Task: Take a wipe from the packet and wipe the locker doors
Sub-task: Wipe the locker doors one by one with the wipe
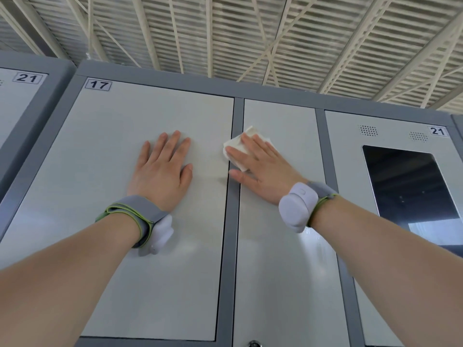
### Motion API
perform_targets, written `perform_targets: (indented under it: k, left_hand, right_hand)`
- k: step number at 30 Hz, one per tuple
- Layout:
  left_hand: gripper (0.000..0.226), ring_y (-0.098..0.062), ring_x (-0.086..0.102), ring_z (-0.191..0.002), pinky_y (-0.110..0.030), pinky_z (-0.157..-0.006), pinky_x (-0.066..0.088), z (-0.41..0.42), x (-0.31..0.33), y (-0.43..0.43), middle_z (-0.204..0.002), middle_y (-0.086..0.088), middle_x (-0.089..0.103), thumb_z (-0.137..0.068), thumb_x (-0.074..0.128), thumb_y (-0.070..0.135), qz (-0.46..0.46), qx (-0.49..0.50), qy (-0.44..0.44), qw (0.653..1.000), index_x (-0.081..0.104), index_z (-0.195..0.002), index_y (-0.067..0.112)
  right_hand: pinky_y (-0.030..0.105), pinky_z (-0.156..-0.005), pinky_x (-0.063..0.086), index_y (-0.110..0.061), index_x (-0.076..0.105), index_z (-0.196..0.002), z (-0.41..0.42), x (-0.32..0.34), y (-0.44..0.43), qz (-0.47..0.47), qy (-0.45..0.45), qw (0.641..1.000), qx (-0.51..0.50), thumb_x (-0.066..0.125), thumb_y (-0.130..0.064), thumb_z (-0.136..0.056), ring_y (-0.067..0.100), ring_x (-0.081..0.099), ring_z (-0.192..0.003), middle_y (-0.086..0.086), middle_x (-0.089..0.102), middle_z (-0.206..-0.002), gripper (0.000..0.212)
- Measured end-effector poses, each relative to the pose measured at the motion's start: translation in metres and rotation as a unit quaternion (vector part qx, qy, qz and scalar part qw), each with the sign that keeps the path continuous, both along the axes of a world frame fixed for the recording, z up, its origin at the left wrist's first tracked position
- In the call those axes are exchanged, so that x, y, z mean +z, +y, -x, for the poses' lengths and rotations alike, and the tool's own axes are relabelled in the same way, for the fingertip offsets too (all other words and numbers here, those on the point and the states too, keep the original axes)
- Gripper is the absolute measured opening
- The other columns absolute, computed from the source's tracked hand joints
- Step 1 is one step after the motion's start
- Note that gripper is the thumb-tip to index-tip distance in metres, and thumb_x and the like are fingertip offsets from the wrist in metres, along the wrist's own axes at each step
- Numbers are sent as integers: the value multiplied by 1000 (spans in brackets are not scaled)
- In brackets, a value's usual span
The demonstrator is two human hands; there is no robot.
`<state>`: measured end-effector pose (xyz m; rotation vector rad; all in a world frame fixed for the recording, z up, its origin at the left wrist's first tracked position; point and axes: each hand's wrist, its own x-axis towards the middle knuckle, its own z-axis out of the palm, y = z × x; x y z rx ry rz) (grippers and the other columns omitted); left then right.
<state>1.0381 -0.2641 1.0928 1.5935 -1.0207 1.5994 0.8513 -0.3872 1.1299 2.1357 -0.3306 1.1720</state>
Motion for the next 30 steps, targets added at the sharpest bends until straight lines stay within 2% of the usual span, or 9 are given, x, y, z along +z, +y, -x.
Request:
perform_targets:
  k: [4, 6, 8, 12, 15, 19, 22, 26, 30]
  left_hand:
    - [73, -22, 5, -146, -38, -116, -3, 1, -4, 0, -159, -1, 12, -84, 6, 45, 2, -2, 11, 1000, 20, -150, 18]
    - [76, -22, 6, -146, -39, -116, -2, 1, -5, 0, -158, -2, 13, -82, 4, 47, 6, -4, 9, 1000, 21, -150, 18]
    - [77, -22, 6, -146, -38, -116, -2, 1, -8, 0, -158, -2, 13, -82, 4, 47, 6, -6, 11, 1000, 21, -150, 17]
    - [78, -22, 7, -146, -39, -116, -2, -1, -12, -2, -158, -2, 14, -81, 3, 48, 11, 0, 15, 1000, 22, -150, 17]
    - [79, -23, 9, -146, -39, -116, -1, 1, -13, -3, -158, -3, 16, -80, 2, 49, 12, 5, 15, 1000, 24, -149, 17]
    - [76, -25, 13, -145, -41, -116, 2, 1, -13, -3, -157, -4, 20, -83, 6, 46, 19, 4, 13, 1000, 27, -148, 16]
    - [72, -24, 12, -145, -41, -116, 2, 3, -13, -4, -157, -3, 19, -84, 8, 44, 22, 8, 18, 1000, 27, -149, 16]
    - [66, -23, 8, -146, -40, -116, -1, 8, -17, -6, -158, -2, 15, -88, 14, 38, 26, 1, 40, 999, 22, -150, 17]
    - [52, -22, 4, -146, -39, -116, -3, 11, -23, -8, -159, -1, 10, -100, 22, 30, 27, -2, 57, 998, 18, -151, 17]
  right_hand:
    - [33, -116, -8, -36, 6, -150, 3, 25, -5, -76, -99, 992, -23, 22, -56, -96, 22, -11, -146, 2, -10, -159, 59]
    - [33, -116, -9, -36, 5, -150, -1, 26, -5, -93, -113, 989, -22, 23, -58, -96, 23, -13, -145, 3, -12, -159, 61]
    - [33, -115, -10, -36, 6, -150, -4, 16, -1, -85, -96, 992, -7, 24, -58, -95, 23, -14, -145, 3, -12, -158, 61]
    - [31, -115, -12, -35, 6, -150, 0, -20, 1, -7, -27, 1000, 10, 27, -56, -95, 21, -15, -145, 4, -13, -158, 62]
    - [30, -116, -11, -36, 4, -150, 13, -20, -11, 8, -9, 1000, -6, 25, -55, -96, 19, -14, -145, 2, -12, -158, 61]
    - [33, -116, -8, -35, -1, -150, 34, 16, -31, -69, -102, 990, -61, 21, -58, -95, 24, -12, -145, 5, -13, -158, 63]
    - [34, -116, -7, -35, 2, -150, 39, 30, -38, -129, -155, 979, -42, 22, -62, -94, 26, -12, -145, 7, -13, -158, 66]
    - [35, -116, -11, -35, 1, -150, 29, 13, -29, -122, -136, 983, -31, 22, -65, -92, 25, -16, -145, 6, -16, -158, 69]
    - [34, -114, -14, -35, 0, -150, 21, -22, -17, -49, -67, 996, -19, 25, -63, -92, 24, -18, -144, 6, -18, -157, 69]
